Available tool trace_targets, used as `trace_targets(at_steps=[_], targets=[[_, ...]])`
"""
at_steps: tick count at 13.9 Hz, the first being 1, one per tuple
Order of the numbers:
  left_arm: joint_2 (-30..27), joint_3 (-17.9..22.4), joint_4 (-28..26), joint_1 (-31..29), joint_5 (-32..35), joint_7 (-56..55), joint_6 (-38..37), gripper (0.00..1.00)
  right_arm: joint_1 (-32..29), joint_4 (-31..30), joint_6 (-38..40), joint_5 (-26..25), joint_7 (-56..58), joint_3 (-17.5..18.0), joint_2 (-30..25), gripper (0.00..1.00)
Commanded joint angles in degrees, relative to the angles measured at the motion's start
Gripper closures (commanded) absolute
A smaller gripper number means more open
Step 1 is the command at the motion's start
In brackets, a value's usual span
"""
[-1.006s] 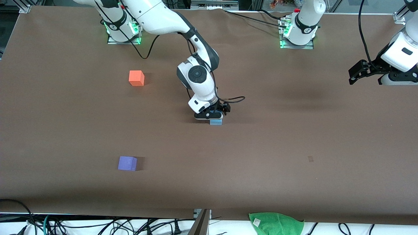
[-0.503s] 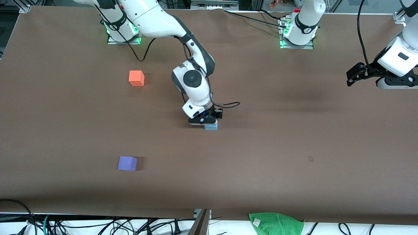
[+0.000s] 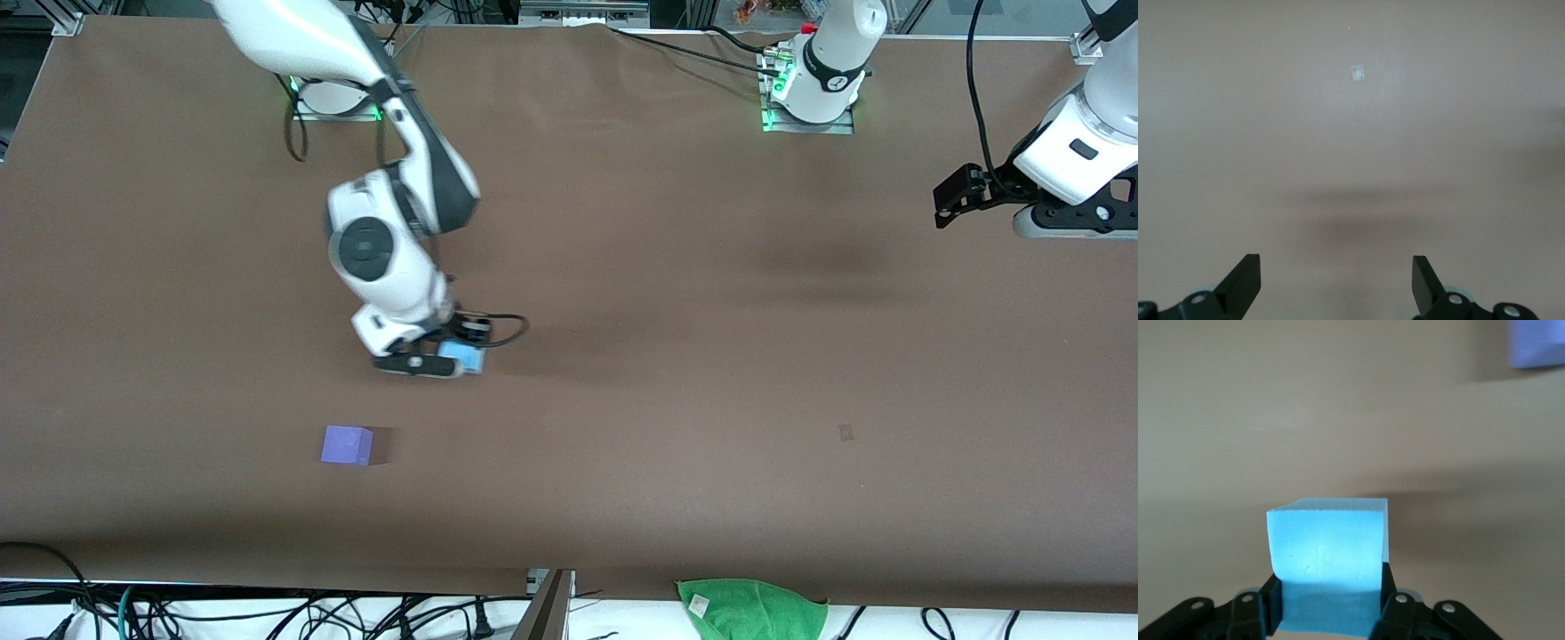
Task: Place blue block between orange and purple blocks
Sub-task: 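Carry the cube with the right gripper and set it between orange and purple cubes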
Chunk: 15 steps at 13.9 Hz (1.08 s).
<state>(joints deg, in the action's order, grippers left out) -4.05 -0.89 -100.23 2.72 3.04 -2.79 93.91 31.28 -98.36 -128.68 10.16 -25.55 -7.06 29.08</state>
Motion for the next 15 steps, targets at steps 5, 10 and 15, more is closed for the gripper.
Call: trace_targets(at_steps=[5,10,15], targets=[[0.88,-1.13,2.23,0.1,-0.84,0.33,-2.68,0.0,-3.07,-27.22,-11.67,0.04,10.86,-4.89,-12.03,1.0],[0.8,-1.13,2.23,0.1,-0.75,0.33,-2.68,0.0,-4.21,-28.37,-14.65,5.14,18.59,-5.69,-9.84,0.83],[0.8,-1.3,2.32,0.1,-0.75,0.33,-2.68,0.0,-5.35,-28.64,-19.41,5.75,21.33,-5.6,-7.19,0.0]])
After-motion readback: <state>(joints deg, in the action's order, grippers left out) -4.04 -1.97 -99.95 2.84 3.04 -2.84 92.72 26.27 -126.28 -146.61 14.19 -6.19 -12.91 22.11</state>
